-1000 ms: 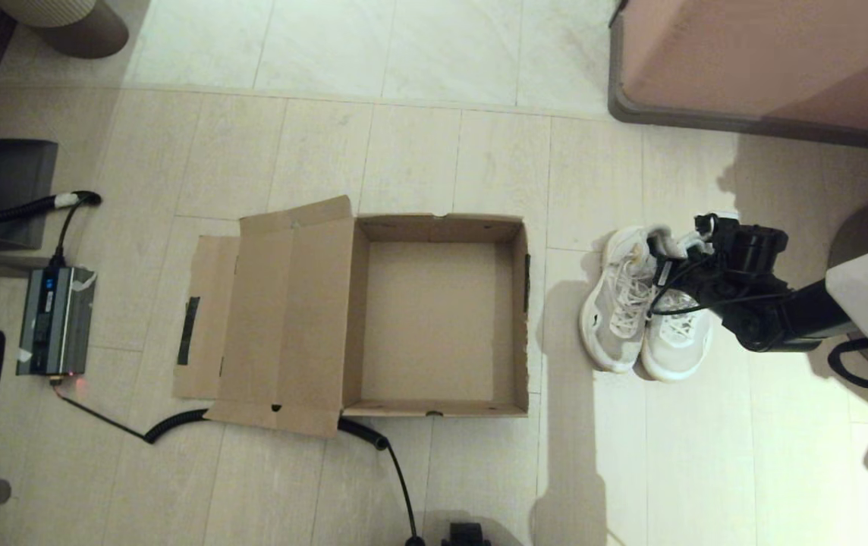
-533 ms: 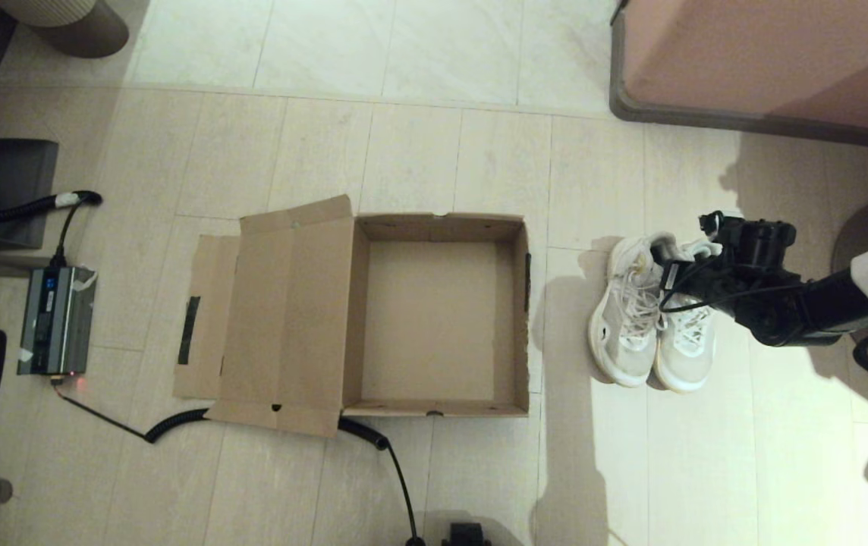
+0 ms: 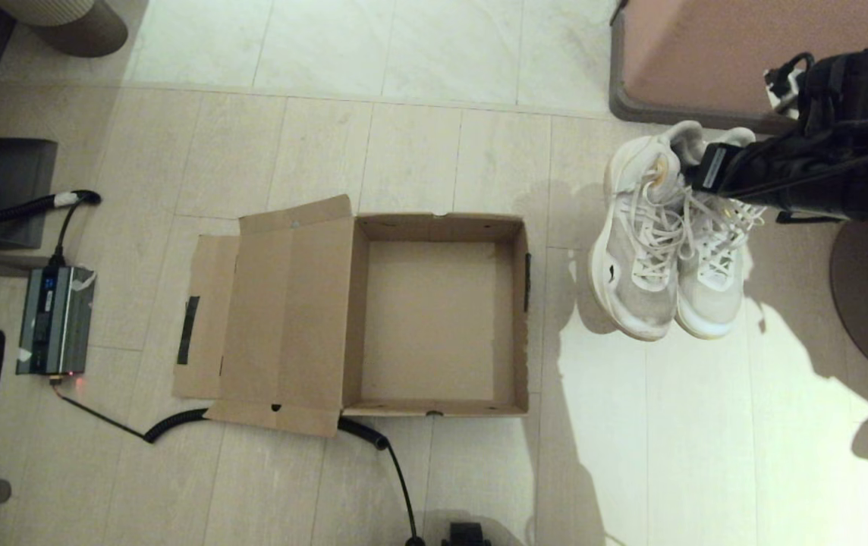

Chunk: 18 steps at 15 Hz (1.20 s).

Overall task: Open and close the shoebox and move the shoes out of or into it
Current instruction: Put the shoes into the shoe box

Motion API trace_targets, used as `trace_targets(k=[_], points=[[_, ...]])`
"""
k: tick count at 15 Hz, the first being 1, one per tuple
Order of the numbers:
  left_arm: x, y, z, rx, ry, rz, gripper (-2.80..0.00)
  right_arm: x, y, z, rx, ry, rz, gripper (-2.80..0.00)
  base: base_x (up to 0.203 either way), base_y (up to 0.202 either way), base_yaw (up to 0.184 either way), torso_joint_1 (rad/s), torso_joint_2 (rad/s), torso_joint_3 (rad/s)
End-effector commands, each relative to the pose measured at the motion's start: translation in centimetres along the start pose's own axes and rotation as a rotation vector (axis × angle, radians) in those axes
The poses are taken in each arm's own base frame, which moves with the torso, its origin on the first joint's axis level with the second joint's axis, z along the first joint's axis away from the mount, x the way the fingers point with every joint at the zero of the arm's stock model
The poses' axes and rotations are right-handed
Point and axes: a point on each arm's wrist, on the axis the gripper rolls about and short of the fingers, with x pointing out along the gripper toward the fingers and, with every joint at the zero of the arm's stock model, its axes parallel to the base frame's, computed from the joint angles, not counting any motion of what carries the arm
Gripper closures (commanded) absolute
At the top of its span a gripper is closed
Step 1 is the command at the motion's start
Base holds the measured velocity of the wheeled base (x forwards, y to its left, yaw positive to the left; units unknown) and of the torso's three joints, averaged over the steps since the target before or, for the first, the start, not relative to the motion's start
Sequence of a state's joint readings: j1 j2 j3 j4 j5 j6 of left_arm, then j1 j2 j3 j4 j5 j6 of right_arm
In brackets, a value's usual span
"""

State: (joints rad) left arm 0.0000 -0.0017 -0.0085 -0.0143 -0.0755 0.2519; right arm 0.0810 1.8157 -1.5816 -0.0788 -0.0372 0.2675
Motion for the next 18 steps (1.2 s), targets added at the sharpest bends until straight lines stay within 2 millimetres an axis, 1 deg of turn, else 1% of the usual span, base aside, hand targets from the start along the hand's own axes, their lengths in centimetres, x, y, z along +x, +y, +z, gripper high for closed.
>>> trace_targets(k=[1,3,5,7,9,11,14,16,18], points=[[0.0,0.0,0.0,0.001,0.0,-0.001,0.0,-3.7,3.7,2.6,0.043,-0.029,0.092,0.0,0.0,0.0,0.0,0.0,0.0,0.0],[0.0,0.0,0.0,0.001,-0.001,-0.001,0.0,-4.6,7.1,2.7,0.066,-0.017,0.144,0.0,0.0,0.0,0.0,0.0,0.0,0.0],[0.0,0.0,0.0,0.001,0.001,0.0,0.0,-4.3,9.9,2.2,0.069,-0.019,0.164,0.0,0.0,0.0,0.0,0.0,0.0,0.0],[0.0,0.0,0.0,0.001,0.0,-0.002,0.0,-3.9,11.9,1.7,0.09,-0.02,0.192,0.0,0.0,0.0,0.0,0.0,0.0,0.0],[0.0,0.0,0.0,0.001,0.0,-0.001,0.0,-3.6,13.8,1.3,0.149,-0.017,0.221,0.0,0.0,0.0,0.0,0.0,0.0,0.0],[0.0,0.0,0.0,0.001,0.0,-0.001,0.0,-3.9,15.7,0.6,0.176,0.008,0.261,0.0,0.0,0.0,0.0,0.0,0.0,0.0],[0.0,0.0,0.0,0.001,0.0,-0.001,0.0,-5.3,19.3,-1.2,0.223,0.062,0.335,0.0,0.0,0.0,0.0,0.0,0.0,0.0],[0.0,0.0,0.0,0.001,0.0,-0.001,0.0,-5.1,21.2,-3.0,0.243,0.102,0.357,0.0,0.0,0.0,0.0,0.0,0.0,0.0],[0.0,0.0,0.0,0.001,0.0,-0.001,0.0,-4.4,23.0,-5.0,0.269,0.118,0.37,0.0,0.0,0.0,0.0,0.0,0.0,0.0]])
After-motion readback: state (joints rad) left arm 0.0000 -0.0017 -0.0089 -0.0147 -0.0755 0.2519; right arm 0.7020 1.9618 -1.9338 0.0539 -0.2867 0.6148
